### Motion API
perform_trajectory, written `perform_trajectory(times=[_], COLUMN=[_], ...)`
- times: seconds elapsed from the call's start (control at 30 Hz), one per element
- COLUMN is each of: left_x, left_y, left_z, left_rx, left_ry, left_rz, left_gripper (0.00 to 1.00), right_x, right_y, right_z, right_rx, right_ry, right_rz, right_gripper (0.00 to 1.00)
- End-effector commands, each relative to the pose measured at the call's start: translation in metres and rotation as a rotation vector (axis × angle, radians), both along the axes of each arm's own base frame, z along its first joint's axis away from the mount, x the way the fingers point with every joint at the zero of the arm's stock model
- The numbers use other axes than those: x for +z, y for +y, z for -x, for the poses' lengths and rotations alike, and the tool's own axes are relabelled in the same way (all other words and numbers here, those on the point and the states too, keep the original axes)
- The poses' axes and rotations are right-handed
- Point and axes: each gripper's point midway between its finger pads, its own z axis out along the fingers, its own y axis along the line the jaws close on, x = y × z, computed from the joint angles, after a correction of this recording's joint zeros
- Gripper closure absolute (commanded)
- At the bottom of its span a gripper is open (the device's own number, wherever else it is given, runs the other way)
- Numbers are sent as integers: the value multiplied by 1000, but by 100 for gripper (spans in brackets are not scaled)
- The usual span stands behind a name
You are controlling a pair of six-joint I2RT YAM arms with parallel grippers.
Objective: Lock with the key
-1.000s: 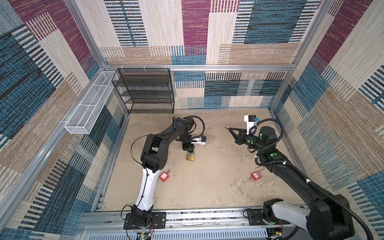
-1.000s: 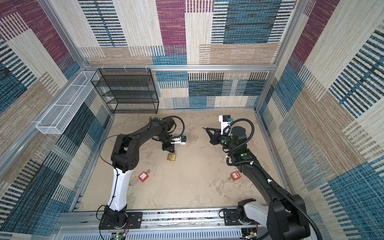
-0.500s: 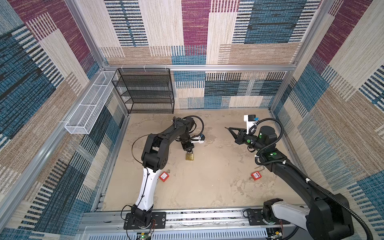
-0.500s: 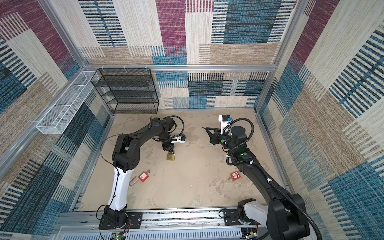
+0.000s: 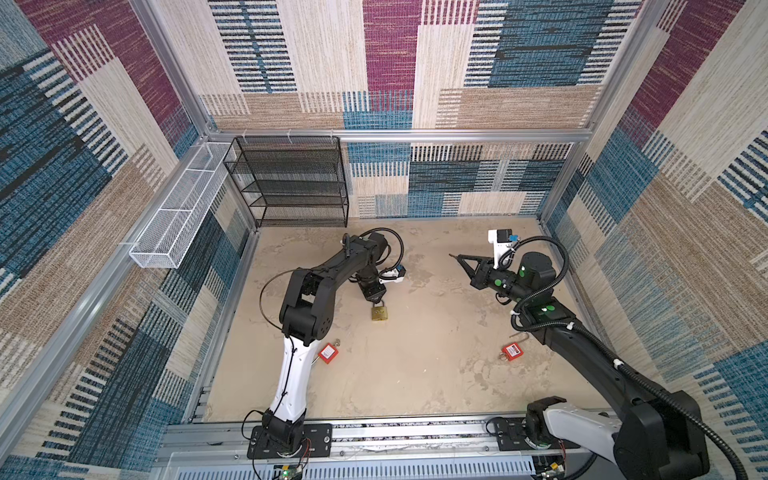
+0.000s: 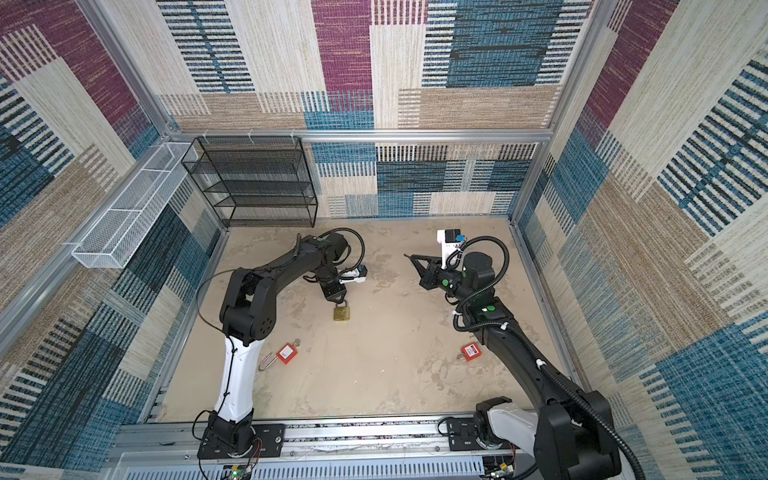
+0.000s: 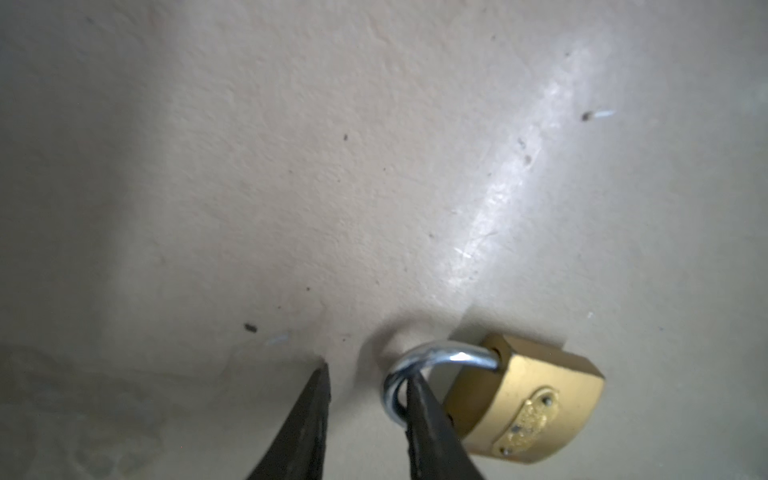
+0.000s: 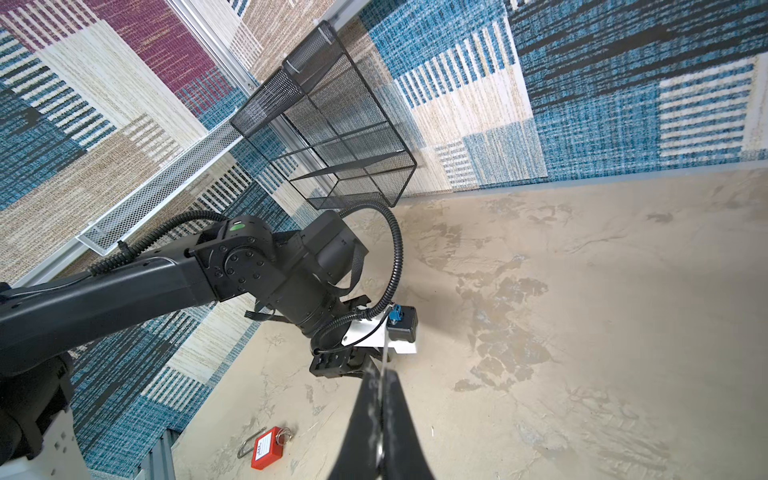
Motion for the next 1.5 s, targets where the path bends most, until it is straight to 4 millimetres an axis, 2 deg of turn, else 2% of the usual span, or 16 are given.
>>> perform_trajectory(times=[0.0,0.3,1.0,1.47], left_x=[3,15,0,5], left_y=[6,-2,-2,-8], left_z=[-4,-7,-3,-5], left_rx=[24,22,0,3], left_ry=[-25,-70,-42,-49], left_rz=[-26,35,19,41], left_gripper=[65,63,63,63], right_x=[7,6,1,0], right_y=[0,0,0,1], right_z=[2,2,-1,0], right_rx=[0,1,3,5], right_ry=[-20,-16,-7,-5], right_rz=[-5,-5,0,0], right_gripper=[100,100,100,100])
